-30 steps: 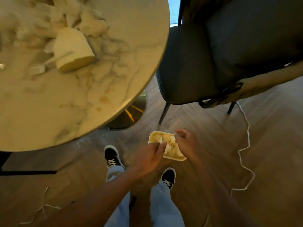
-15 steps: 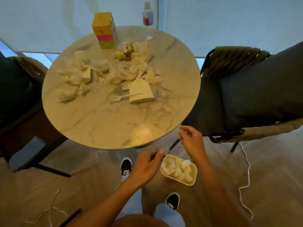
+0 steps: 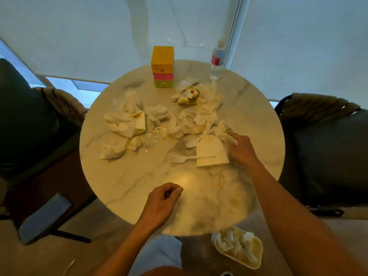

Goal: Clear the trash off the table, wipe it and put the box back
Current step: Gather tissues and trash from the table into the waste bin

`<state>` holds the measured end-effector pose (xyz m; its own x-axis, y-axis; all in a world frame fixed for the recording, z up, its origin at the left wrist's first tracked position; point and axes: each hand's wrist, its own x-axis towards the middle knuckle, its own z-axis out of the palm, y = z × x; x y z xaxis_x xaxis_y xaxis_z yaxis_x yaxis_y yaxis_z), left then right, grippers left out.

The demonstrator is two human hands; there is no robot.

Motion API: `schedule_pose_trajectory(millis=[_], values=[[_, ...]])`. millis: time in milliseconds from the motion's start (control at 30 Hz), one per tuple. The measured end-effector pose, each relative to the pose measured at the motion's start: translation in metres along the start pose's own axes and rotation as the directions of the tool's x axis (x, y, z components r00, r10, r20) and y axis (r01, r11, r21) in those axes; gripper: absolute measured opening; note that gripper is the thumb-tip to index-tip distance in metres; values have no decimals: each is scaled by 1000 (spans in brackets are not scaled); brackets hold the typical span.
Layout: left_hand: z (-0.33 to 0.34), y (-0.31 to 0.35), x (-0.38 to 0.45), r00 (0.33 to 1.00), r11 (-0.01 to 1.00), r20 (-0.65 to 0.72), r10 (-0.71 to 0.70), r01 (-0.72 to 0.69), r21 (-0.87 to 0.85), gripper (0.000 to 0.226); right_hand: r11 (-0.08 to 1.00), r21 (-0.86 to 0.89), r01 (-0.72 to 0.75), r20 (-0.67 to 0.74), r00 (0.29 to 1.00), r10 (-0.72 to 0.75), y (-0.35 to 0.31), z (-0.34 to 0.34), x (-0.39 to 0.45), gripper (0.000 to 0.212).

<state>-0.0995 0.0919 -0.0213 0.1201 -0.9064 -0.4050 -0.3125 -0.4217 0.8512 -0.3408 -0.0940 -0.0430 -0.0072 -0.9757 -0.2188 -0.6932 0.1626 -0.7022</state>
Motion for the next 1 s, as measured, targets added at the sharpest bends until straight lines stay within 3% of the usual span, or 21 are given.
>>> schedule_pose_trajectory(millis=[133, 267, 400, 467, 600, 733, 800, 900, 1000], values=[[-30, 8, 37, 999, 999, 20, 27, -27, 31, 13, 976, -90, -198, 12, 980, 199, 3, 13, 44, 50], [-50, 21, 67, 998, 997, 36, 57, -59, 48, 13, 970, -135, -201, -108, 976, 187, 4, 21, 55, 24], [-54, 27, 89, 990, 991, 47, 131, -132, 11, 22, 990, -90, -107, -178, 980, 90, -41, 20, 36, 19], [-53, 30, 97, 980, 981, 59, 192, -191, -23, 35, 999, -31, -32, -95, 995, 29, -72, 28, 17, 16], [-54, 40, 114, 939, 943, 103, 329, -321, -86, 51, 996, 12, 83, 266, 960, -83, -126, 53, -20, 14], [-69, 43, 133, 961, 961, 5, 277, -277, -8, 36, 978, 207, 28, 436, 892, -118, -147, 68, -22, 18], [-80, 42, 139, 966, 968, -64, 251, -250, 23, 25, 973, 231, 10, 394, 913, -104, -144, 74, -11, 21], [-90, 42, 142, 967, 978, -145, 207, -209, 3, 20, 999, 40, 25, 158, 987, -31, -129, 84, 17, 31], [-91, 43, 136, 970, 982, -157, 185, -190, -18, 20, 951, -309, 29, 167, 986, 24, -111, 91, 43, 50]])
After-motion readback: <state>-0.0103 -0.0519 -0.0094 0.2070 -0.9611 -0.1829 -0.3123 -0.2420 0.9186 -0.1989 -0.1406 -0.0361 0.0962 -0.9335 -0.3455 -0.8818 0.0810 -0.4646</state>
